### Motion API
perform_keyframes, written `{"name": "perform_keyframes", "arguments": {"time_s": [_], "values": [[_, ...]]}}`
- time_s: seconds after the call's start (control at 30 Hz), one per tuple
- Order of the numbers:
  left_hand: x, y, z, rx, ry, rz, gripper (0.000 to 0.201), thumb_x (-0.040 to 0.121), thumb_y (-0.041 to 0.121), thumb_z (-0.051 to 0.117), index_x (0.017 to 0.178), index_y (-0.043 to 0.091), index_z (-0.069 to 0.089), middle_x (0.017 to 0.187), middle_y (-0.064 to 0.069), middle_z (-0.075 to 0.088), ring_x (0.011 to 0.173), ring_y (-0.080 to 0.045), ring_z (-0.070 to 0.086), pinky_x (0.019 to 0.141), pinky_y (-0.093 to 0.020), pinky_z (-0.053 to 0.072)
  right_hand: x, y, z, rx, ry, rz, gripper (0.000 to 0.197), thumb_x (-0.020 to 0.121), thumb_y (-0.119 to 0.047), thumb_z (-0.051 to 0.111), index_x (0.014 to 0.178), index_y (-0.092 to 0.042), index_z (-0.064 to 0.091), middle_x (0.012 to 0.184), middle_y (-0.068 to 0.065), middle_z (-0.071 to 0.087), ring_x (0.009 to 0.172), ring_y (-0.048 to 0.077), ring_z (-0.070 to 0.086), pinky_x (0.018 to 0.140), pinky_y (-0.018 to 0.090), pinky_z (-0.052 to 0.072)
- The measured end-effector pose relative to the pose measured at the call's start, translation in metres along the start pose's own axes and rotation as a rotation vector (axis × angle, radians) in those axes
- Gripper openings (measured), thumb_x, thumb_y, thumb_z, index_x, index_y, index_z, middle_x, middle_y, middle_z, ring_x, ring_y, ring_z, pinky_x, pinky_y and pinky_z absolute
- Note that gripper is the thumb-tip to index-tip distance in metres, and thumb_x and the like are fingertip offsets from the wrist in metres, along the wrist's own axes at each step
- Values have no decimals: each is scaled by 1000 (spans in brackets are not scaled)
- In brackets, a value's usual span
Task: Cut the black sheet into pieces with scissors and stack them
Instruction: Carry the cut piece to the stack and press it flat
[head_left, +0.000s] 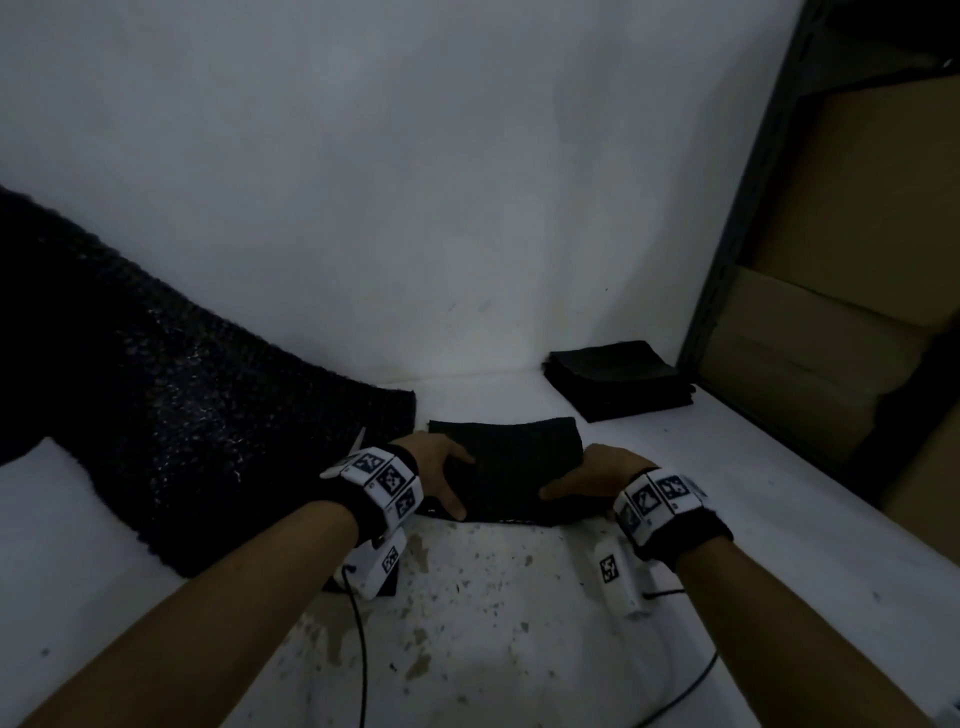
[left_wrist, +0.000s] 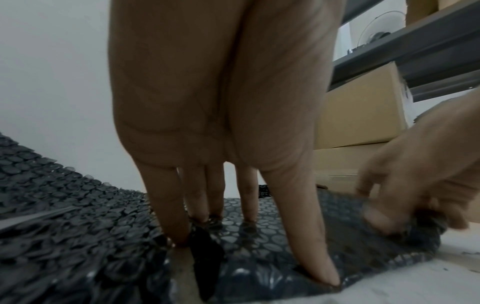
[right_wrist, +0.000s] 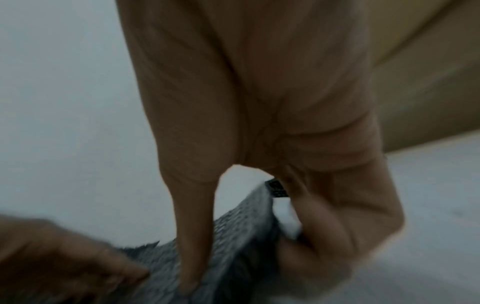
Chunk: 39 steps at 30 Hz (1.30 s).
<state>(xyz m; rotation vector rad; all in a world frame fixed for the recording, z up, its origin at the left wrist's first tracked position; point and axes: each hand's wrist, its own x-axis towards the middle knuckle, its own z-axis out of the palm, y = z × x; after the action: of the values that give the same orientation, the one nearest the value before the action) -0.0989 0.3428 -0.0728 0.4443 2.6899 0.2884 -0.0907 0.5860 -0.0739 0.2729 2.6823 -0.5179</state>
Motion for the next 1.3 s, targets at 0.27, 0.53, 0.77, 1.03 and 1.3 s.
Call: {"name": "perform_keyframes", "arguments": {"time_s": [0.27, 0.53, 0.77, 1.03, 1.3], "values": [[-1, 0, 1, -7, 2, -4, 91, 75, 46, 83, 152, 28, 37, 157, -2, 34, 142, -22, 35, 112, -27, 35, 11, 13, -1, 514, -38, -27, 36, 86, -28, 77, 112, -6, 68, 99, 10, 70, 89, 24, 66, 85, 39, 58], [16, 16, -7, -285, 185, -114, 85, 85, 65, 62, 144, 8, 40, 138, -8, 51, 123, -23, 51, 93, -22, 43, 8, 10, -30, 1239, -93, -331, 28, 91, -3, 55, 118, -2, 65, 113, 20, 69, 101, 33, 66, 86, 48, 59], [54, 47, -28, -1389, 36, -175, 69, 74, 51, 83, 118, 2, 61, 113, -15, 69, 99, -28, 69, 73, -38, 61, 27, 28, -84, 1430, -39, -420, 21, 91, -2, 50, 106, 2, 64, 96, 18, 67, 82, 26, 68, 76, 44, 58], [122, 91, -46, -1514, 209, -58, 38, 87, 2, 71, 124, 1, 64, 115, -11, 71, 88, -19, 67, 67, -25, 59, 87, 80, -145, 1146, 148, -145, 15, 90, -2, 67, 104, 1, 63, 102, 19, 66, 92, 32, 66, 63, 39, 60], [215, 138, -74, -1372, 299, -66, 40, 89, -6, 67, 127, -12, 55, 127, -19, 59, 103, -29, 60, 88, -34, 52, 186, 123, -186, 881, 484, -92, 14, 88, -4, 69, 98, 6, 64, 94, 18, 60, 91, 41, 65, 64, 38, 60]]}}
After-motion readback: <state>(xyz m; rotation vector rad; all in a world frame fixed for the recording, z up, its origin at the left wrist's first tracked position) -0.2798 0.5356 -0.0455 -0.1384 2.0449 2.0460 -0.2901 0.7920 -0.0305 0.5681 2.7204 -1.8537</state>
